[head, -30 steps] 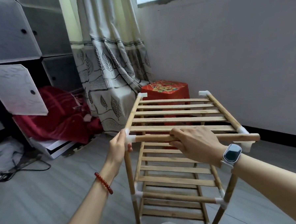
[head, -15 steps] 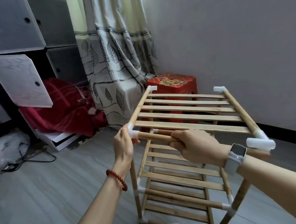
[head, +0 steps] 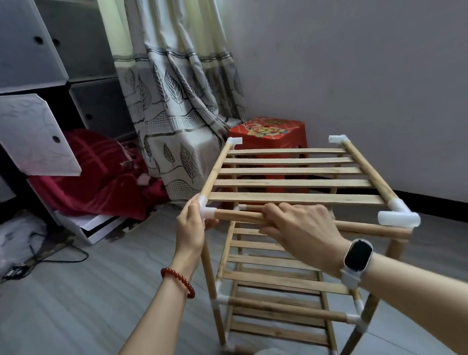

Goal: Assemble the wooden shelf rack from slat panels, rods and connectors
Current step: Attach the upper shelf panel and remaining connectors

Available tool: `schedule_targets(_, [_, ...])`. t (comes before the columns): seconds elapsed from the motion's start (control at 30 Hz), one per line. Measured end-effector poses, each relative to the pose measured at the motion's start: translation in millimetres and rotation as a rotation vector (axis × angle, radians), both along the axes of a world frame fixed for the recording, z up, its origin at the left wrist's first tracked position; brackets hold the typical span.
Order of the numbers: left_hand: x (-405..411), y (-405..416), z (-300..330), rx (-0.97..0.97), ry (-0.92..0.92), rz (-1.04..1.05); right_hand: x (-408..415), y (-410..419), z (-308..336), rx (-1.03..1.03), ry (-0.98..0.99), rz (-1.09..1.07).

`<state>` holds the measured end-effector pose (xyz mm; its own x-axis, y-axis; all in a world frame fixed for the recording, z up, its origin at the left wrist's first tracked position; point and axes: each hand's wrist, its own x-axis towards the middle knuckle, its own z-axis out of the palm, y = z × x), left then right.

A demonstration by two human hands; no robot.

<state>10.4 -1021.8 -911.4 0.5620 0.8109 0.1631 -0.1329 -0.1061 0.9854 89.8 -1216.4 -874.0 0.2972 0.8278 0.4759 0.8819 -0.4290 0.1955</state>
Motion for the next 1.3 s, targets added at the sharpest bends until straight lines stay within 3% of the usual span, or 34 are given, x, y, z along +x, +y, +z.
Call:
schedule_targets(0.2, [-0.9,-3.1,-0.9,-0.053,-0.010,-0.045,0.6,-3.0,-9.5,0.095,-0.095,0.022])
schedule_targets(0.3, [-3.0,1.8,-3.5,-0.012,0.022,-0.042,1.3,-0.1,-9.3,0.013,-0.005,0.035])
schedule_targets(0.53, [-2.4,4.1,-5.4,0.032,0.080,-0.003,15.8,14.8,3.8,0.047,0.308,0.073])
schedule_targets(0.67, [-5.0,-4.2,2.7,0.073,0.105,0.011,16.4,10.2,9.7,0.011,0.353,0.085])
schedule_targets(0.8, [-9.8,-22.4,9.8,0.426,0.350,0.355,19.4,-16.8,20.0,0.012,0.377,0.112])
schedule_targets(0.87, [-10.5,-41.2,17.5,0.660,0.338,0.423,33.4,-47.3,24.2,0.228,0.393,0.026])
schedule_targets(0.97, [6.1,-77.3,30.6,0.964,0.248,0.194,66.0,-94.5,24.0,0.582,0.476,-0.294])
schedule_targets(1.07, [46.5,-119.3,44.8,1.074,0.307,-0.182,81.6,-126.1,21.9,0.602,0.978,-0.555])
schedule_targets(1.17, [98.0,-146.9,55.9,1.188,0.470,-0.491,70.0,-133.1,17.5,0.663,1.485,-0.465])
schedule_targets(1.3, [147.0,-159.2,63.1,1.379,0.721,-0.874,63.2,-128.8,12.9,0.618,1.589,-0.350])
